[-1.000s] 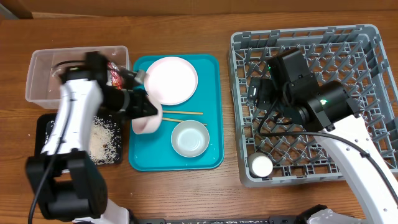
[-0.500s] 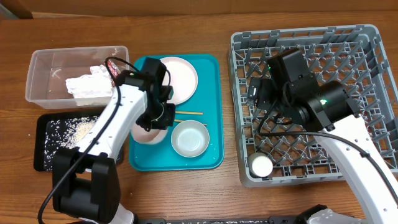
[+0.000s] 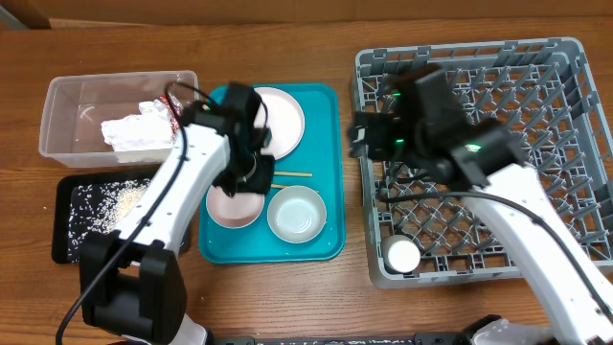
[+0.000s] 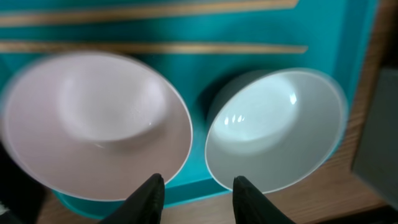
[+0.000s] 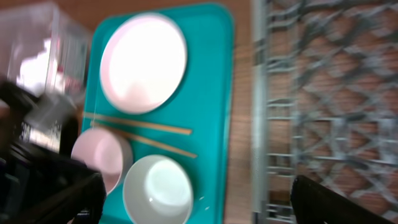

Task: Sort waste into correct bins and load items into the dishwasher
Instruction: 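Grasp the white bowl on the teal tray with the right gripper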

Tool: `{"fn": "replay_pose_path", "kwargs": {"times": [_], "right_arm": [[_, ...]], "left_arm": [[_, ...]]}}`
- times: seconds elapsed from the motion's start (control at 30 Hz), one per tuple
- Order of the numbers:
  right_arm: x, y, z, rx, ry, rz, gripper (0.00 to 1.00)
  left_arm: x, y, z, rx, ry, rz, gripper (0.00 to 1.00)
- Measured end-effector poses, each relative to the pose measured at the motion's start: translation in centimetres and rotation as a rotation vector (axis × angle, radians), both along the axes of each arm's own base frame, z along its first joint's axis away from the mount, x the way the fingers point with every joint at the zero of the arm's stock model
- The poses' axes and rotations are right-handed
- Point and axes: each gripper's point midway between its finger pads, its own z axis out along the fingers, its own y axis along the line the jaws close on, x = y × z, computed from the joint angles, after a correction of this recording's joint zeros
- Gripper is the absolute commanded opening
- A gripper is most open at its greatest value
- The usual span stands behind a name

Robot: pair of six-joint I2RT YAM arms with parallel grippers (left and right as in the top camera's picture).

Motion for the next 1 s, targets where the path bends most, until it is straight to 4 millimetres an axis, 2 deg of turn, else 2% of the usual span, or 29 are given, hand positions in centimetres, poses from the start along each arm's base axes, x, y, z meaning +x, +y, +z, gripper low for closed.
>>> {"fn": "replay_pose_path", "kwargs": {"times": [0.1,0.2,0.3,0.4,0.53,0.57,0.6,0.63,0.7,0.73,0.83,0.87,1.0], "right_arm": [[-0.5,3.1,-3.1,-0.028,0.069,0.096,0.92],[-1.1,5.3,-6.5,-0.072,0.139,0.171,0.86],[-1.9,6.7,-10.0,-0.123,0.217,0.227,0.79],[-2.3,7.1,-12.8,-0.167,0.279,0.258,0.68],[-2.7,7.0,-16.4,-0.222,0.351,0.298,0.55],[-2.9,7.1,-17.3,-0.233,0.372,0.313,0.54],[-3.2,7.1,-18.0,-0.241,0.393,0.328,0.52],[-3.5,7.1,-18.7,-0.248,0.413,0.341,0.52],[-3.9,6.9,-19.7,-0.262,0.446,0.361,0.47],[-4.4,6.8,-20.2,-0.274,0.469,0.377,0.34],[-4.7,6.8,-20.5,-0.278,0.482,0.392,0.08],[-4.8,6.8,-20.5,-0.275,0.484,0.393,0.04],[-4.9,6.8,-20.4,-0.274,0.487,0.406,0.04]], "left_arm": [[2.7,0.3,3.5,-0.024,-0.097,0.030,0.45],[5.0,1.1,6.3,-0.036,-0.186,0.065,0.52],[6.4,2.3,8.1,-0.029,-0.247,0.104,0.55],[7.6,3.9,8.9,-0.013,-0.294,0.143,0.57],[9.1,6.6,9.4,0.011,-0.344,0.212,0.84],[9.3,7.3,9.4,0.016,-0.348,0.232,0.95],[9.4,7.8,9.4,0.019,-0.351,0.246,1.00],[9.5,8.4,9.4,0.025,-0.354,0.261,1.00],[9.6,9.5,9.4,0.036,-0.355,0.287,1.00],[9.6,9.9,9.4,0.040,-0.356,0.294,1.00],[9.6,10.2,9.4,0.045,-0.356,0.303,1.00],[9.6,10.2,9.4,0.045,-0.356,0.303,1.00],[9.6,10.2,9.4,0.045,-0.356,0.303,1.00]]}}
